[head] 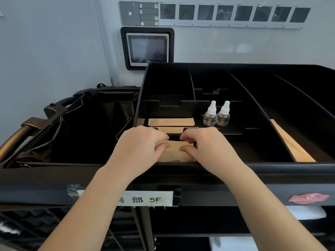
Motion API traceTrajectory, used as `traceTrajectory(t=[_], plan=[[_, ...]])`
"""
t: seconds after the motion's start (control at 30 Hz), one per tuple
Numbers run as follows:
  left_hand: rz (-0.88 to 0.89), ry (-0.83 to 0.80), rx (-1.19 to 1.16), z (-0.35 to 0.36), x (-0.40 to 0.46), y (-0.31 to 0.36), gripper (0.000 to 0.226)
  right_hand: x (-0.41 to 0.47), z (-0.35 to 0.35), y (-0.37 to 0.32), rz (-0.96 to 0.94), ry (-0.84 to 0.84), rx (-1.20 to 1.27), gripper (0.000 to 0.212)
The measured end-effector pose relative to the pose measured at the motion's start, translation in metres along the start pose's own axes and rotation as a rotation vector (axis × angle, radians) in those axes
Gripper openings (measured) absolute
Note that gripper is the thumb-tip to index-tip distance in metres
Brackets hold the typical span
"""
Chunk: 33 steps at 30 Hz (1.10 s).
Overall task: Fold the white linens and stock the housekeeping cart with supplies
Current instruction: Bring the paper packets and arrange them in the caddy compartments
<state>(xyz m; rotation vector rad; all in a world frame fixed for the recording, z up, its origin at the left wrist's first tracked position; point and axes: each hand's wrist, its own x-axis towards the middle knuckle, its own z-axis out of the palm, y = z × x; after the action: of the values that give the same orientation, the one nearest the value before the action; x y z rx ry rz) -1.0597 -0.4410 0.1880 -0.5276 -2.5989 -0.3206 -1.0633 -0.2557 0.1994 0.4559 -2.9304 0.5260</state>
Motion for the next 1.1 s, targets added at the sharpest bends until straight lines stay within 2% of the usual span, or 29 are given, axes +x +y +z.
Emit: traceTrajectory(t=[0.17,0.37,0.6,0.8,1.1], plan=[[-0.069,0.155,-0.090,-0.011,-0.010,0.006,0.027,-0.004,0.007,-0.011,-0.029,0.180,0.139,0.032],[-0.200,0.289,-0.036,-0.032,-0.032,-0.002,0.031,-0.001,0.011,-0.041,-0.157,0.217,0.229,0.035],[-0.428,0.358,0.081,-0.043,-0.078,-0.018,0.035,0.001,0.032,-0.100,-0.358,0.265,0.342,0.034],[-0.668,0.450,0.189,-0.053,-0.135,-0.016,0.038,-0.013,0.057,-0.145,-0.591,0.217,0.449,0.032],[-1.076,0.521,0.392,-0.072,-0.277,0.019,0.037,-0.083,0.126,-0.198,-0.919,0.003,0.581,0.030]])
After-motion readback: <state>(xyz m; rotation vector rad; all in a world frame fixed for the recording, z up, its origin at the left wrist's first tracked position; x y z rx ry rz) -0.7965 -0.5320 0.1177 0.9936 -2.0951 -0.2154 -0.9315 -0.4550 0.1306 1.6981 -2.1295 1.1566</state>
